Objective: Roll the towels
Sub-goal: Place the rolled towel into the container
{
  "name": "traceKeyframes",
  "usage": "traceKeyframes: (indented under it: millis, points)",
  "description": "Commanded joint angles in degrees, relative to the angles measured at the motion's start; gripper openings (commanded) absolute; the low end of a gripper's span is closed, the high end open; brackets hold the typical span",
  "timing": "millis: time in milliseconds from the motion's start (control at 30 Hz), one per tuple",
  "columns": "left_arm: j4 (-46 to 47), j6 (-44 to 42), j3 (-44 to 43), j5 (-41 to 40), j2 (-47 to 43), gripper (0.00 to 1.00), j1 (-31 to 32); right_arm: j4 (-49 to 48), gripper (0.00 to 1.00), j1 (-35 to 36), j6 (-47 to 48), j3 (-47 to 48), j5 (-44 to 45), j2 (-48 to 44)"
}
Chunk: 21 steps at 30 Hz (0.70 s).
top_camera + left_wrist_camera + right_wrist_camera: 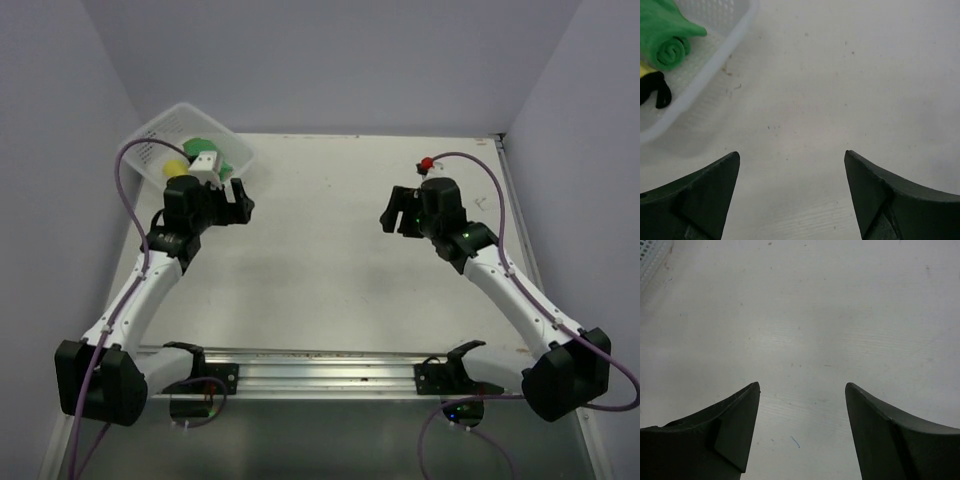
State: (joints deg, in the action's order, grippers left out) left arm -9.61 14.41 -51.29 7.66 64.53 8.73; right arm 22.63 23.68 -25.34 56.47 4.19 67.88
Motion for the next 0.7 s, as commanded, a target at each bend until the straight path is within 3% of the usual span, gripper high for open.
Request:
traceKeyframes:
  millis: [0, 100, 133, 167, 200, 400, 667]
  points:
    - [0.3, -0.7, 1.5, -1.5, -1.0, 0.9, 3.2, 3.1, 0.73, -2.7, 1.3, 1.6, 0.4, -3.9]
    - [-0.1, -1.2, 3.0, -2.4, -3.4, 0.94, 5.8, 3.4, 0.75, -4.2, 0.9, 1.5, -0.3, -4.7]
    - [0.0, -1.2, 3.7, -2.7, -4.8, 0.94, 6.1, 3.6, 0.78, -4.3, 1.3, 1.5, 0.5, -4.6]
    - [0.2, -1.2, 5.2, -3.5, -5.5, 0.95, 6.2, 3.8, 0.9, -4.3, 1.4, 1.4, 0.9, -4.6]
    - [-0.3, -0.9, 5.3, -4.1, -5.8, 0.96, 6.4, 4.3, 0.93, -4.3, 1.6, 1.3, 1.3, -4.3]
    - [-1.8, -1.1, 3.0, -5.2, -3.6, 0.98, 7.0, 4.4, 0.99, -4.5, 2.9, 0.1, 2.5, -4.7]
    - [-1.4, -1.5, 3.7, -9.1, -5.6, 1.0, 7.0, 7.1, 0.99, -4.5, 0.9, 2.3, 7.7, -2.4]
